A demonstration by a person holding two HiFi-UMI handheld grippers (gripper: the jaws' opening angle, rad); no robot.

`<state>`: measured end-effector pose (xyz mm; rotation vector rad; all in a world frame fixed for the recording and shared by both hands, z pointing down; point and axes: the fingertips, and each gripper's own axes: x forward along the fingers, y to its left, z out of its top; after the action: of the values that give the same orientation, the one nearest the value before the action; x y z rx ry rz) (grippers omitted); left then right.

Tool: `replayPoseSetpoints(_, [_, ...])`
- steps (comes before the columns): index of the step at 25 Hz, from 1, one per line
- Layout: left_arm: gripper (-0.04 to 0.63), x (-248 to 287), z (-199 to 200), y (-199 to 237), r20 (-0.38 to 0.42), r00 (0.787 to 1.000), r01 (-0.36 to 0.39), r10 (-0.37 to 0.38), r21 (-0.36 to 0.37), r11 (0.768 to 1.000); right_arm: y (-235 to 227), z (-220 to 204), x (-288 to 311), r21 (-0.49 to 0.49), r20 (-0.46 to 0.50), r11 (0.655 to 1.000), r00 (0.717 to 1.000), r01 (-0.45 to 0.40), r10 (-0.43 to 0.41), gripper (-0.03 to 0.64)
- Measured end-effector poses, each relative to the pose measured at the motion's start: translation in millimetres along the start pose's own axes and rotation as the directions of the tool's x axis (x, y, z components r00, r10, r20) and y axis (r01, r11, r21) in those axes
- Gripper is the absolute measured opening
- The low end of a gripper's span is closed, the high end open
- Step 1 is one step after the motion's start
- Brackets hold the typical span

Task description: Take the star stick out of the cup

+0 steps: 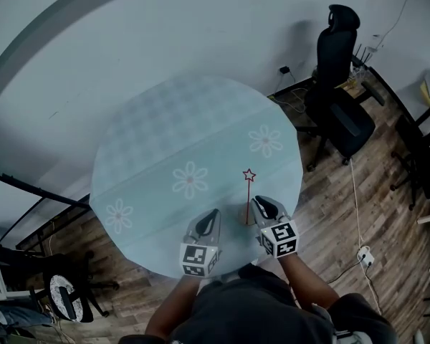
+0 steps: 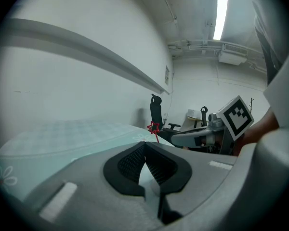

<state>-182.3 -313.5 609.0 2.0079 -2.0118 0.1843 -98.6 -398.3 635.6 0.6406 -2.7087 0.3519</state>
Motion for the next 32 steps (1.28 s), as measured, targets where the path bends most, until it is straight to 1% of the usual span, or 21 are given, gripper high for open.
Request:
replayPoseSetpoints(6, [0.005, 0, -10, 7, -0.016, 0.999, -0.044, 0.044, -0.022, 0.999, -2, -16, 17, -0.006, -0.062, 0.999, 0.998, -0.033, 0.032, 0.04])
replayPoseSetpoints(9, [0.005, -3, -13, 13, -0.021, 0.997, -0.069, 0.068, -0.032, 0.997, -5, -19, 26, -0.011, -0.084, 0.999, 0.996, -0.033, 0.032, 0.048])
replayPoseSetpoints(14, [0.005, -4, -10, 21, -0.011, 0.995, -0.097, 0.096, -0.088, 0.991, -8, -24, 41, 0.001, -0.126, 0.999, 0.991, -0.048, 0.048, 0.054])
replayPoseSetpoints(17, [0.005, -4, -6, 23, 0.001, 0.994, -0.108, 0.109, -0.089, 0.99, -8, -29, 47, 0.003, -0.15, 0.999, 0.987, -0.052, 0.052, 0.054])
replayPoseSetpoints(21, [0.005, -7, -9, 27, -0.008, 0.992, -0.128, 0.128, -0.094, 0.987, -6, -31, 50, 0.002, -0.172, 0.998, 0.983, -0.068, 0.067, 0.054])
replayPoseSetpoints(23, [0.005, -8, -10, 29, -0.011, 0.991, -0.133, 0.132, -0.097, 0.986, -6, -29, 51, -0.008, -0.17, 0.998, 0.983, -0.066, 0.064, 0.054])
replayPoseSetpoints(26, [0.005, -9, -12, 31, -0.014, 0.991, -0.133, 0.132, -0.1, 0.986, -6, -29, 53, 0.007, -0.177, 0.998, 0.982, -0.065, 0.065, 0.054])
replayPoseSetpoints(31, [0.005, -9, -11, 28, -0.011, 0.993, -0.115, 0.115, -0.101, 0.988, -4, -30, 53, 0.028, -0.178, 0.999, 0.983, -0.044, 0.048, 0.054])
replayPoseSetpoints(32, [0.005, -8, -10, 27, -0.009, 0.994, -0.109, 0.109, -0.098, 0.989, -5, -29, 51, 0.028, -0.173, 0.999, 0.984, -0.036, 0.04, 0.039])
